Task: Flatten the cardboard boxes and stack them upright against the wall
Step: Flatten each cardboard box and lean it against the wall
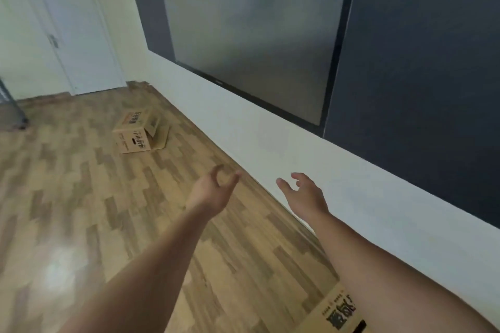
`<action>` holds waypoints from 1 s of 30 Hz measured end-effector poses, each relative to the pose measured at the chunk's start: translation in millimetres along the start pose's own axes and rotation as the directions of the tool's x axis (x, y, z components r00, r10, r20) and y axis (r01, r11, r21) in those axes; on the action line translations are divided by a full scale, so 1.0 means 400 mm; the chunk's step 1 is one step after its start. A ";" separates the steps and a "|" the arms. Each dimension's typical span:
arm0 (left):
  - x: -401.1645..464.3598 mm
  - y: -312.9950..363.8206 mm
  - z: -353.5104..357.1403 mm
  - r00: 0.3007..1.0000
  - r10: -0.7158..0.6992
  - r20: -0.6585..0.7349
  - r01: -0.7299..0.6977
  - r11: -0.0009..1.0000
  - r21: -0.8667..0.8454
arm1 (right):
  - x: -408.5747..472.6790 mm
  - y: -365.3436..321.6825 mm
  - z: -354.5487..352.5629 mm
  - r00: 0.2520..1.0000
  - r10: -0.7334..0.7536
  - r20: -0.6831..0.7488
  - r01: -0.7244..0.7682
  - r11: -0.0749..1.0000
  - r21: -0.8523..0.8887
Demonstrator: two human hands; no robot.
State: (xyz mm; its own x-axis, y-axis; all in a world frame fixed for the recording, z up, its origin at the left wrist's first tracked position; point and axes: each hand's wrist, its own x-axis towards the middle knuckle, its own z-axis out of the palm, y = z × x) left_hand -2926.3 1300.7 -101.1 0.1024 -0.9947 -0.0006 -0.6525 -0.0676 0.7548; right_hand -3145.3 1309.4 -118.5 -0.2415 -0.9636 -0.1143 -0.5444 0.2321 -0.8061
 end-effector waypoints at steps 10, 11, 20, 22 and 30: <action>0.530 -0.303 -0.369 0.960 -0.203 -0.191 0.211 0.977 0.020 | 0.514 -0.435 0.545 0.950 -0.185 0.251 0.195 0.981 -0.017; 0.582 -0.321 -0.408 0.952 -0.222 -0.212 0.231 0.973 0.020 | 0.566 -0.484 0.596 0.940 -0.195 0.279 0.210 0.978 -0.022; 0.981 -0.557 -0.762 0.864 -0.330 -0.381 0.364 0.931 0.019 | 0.890 -0.908 1.057 0.856 -0.278 0.436 0.293 0.956 0.034; 1.083 -0.628 -0.822 0.854 -0.340 -0.393 0.370 0.929 0.000 | 0.973 -0.985 1.164 0.844 -0.288 0.453 0.311 0.950 0.023; 1.559 -0.934 -1.132 0.828 -0.410 -0.382 0.404 0.909 -0.099 | 1.287 -1.338 1.581 0.844 -0.271 0.464 0.300 0.954 0.010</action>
State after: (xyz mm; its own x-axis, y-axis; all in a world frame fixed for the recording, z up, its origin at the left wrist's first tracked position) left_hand -2278.5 740.4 -86.4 0.6391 -0.7669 -0.0593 -0.4773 -0.4558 0.7513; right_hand -2470.1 605.3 -113.2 0.3160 -0.9372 -0.1474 -0.5837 -0.0695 -0.8090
